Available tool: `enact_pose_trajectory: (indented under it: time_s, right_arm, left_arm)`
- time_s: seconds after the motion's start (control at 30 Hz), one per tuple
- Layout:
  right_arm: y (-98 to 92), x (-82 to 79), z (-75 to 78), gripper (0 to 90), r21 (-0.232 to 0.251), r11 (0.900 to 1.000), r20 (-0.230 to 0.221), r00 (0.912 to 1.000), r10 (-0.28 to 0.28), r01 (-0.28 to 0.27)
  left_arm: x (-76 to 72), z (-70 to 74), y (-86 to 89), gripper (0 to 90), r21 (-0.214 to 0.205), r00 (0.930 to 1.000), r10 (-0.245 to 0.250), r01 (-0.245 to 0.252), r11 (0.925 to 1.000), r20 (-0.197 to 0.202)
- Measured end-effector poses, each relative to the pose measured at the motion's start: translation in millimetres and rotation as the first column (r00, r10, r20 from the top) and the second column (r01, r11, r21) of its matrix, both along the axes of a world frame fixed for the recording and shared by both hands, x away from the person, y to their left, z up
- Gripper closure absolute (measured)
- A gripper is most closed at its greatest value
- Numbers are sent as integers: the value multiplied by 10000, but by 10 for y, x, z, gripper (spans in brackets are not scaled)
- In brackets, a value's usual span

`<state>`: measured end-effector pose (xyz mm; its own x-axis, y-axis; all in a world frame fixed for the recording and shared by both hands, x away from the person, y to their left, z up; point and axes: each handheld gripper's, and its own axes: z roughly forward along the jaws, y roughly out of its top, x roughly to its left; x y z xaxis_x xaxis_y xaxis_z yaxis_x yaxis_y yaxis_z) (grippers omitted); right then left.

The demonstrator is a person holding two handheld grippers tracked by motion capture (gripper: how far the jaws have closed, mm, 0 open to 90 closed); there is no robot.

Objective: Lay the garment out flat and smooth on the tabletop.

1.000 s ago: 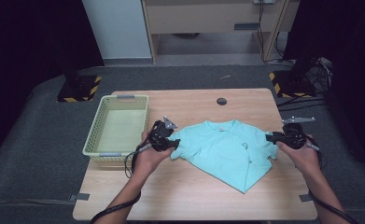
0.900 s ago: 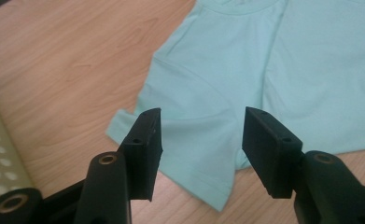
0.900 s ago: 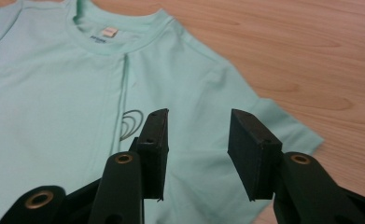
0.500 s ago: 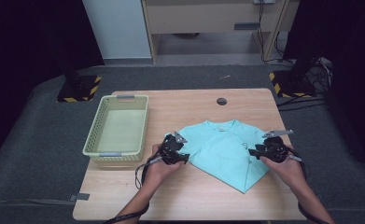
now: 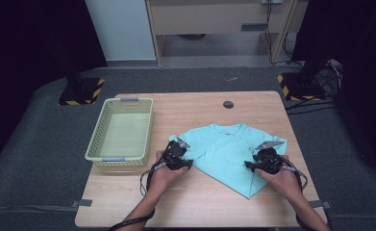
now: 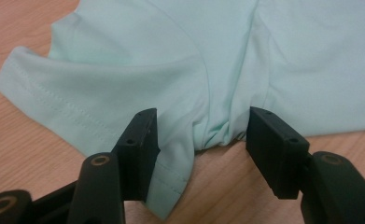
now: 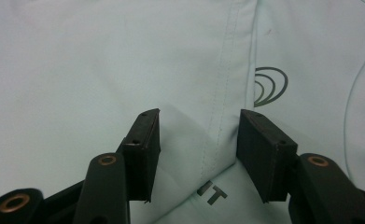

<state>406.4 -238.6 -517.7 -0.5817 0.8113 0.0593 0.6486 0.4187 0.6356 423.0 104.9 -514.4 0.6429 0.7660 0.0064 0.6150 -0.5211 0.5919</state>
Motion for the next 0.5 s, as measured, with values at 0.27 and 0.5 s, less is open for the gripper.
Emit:
enact_pose_trajectory:
  time_s: [0.27, 0.5]
  right_arm:
    - [99, 70, 7, 476, 0, 10000, 63, 9999, 94, -94]
    - [104, 288, 25, 504, 457, 9985, 53, 9995, -305, 302]
  left_arm:
    - [126, -12, 56, 434, -81, 9992, 396, -395, 9992, 104]
    - [173, -8, 55, 425, -15, 9987, 499, -499, 9988, 101]
